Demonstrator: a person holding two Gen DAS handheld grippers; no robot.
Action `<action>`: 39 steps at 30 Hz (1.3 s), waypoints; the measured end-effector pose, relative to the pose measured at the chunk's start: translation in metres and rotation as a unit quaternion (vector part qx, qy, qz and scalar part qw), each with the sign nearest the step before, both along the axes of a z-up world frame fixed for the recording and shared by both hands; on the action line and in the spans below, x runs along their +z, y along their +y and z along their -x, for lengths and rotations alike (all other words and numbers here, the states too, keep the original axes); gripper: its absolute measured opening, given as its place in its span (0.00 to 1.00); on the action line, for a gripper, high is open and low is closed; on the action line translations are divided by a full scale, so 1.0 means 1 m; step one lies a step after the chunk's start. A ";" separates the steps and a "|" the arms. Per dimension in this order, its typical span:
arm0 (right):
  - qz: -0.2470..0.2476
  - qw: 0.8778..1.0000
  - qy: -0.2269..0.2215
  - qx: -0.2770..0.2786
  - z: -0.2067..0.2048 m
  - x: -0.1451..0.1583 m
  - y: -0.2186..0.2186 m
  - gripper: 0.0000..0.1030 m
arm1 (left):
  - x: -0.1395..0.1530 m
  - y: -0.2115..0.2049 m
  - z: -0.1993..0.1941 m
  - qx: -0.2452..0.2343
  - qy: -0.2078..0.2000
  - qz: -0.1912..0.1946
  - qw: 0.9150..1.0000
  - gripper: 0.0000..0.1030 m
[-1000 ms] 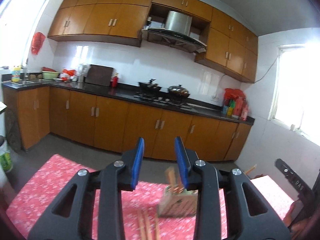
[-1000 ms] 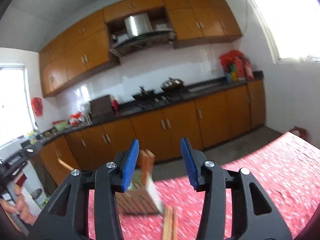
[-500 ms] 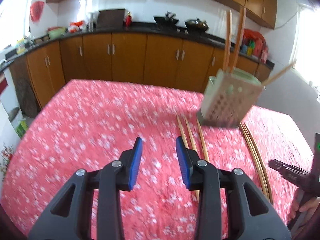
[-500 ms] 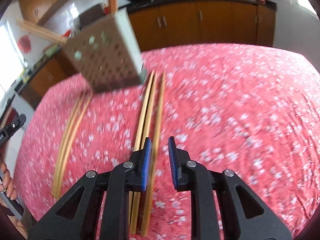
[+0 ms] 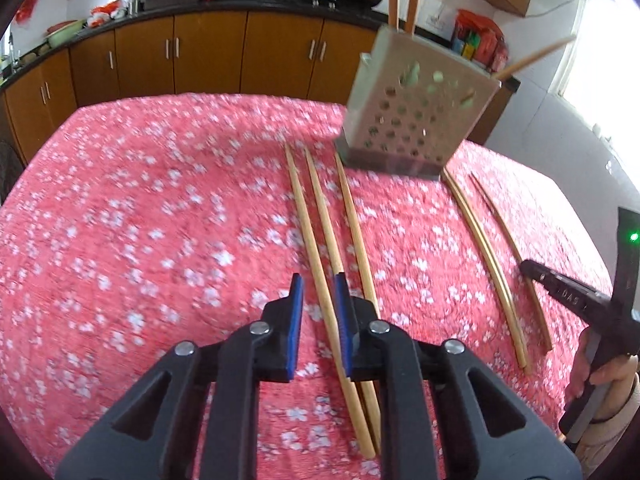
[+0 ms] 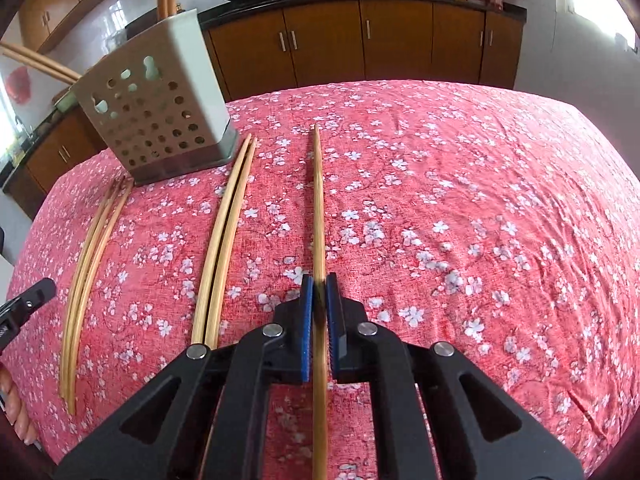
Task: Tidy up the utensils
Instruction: 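Lower the left tool onto a third chopstick and close it while the right tool grasps one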
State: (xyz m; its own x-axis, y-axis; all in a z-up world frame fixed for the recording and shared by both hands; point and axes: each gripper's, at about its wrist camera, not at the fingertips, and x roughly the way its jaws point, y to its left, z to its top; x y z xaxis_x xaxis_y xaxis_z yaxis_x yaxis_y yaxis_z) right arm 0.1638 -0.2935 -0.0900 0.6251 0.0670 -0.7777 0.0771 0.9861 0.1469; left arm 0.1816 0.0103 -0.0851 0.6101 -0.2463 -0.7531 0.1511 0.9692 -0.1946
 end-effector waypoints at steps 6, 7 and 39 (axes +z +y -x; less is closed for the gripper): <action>0.013 1.000 -0.005 0.003 -0.001 0.000 0.004 0.07 | -0.013 -0.012 -0.002 -0.009 0.015 -0.031 0.999 0.10; 0.015 1.000 -0.006 0.004 -0.001 0.000 0.005 0.07 | -0.013 -0.012 -0.002 -0.008 0.010 -0.034 0.999 0.10; 0.031 0.999 -0.013 -0.011 -0.023 0.000 -0.019 0.08 | -0.016 0.070 -0.029 0.096 -0.001 -0.034 0.995 0.10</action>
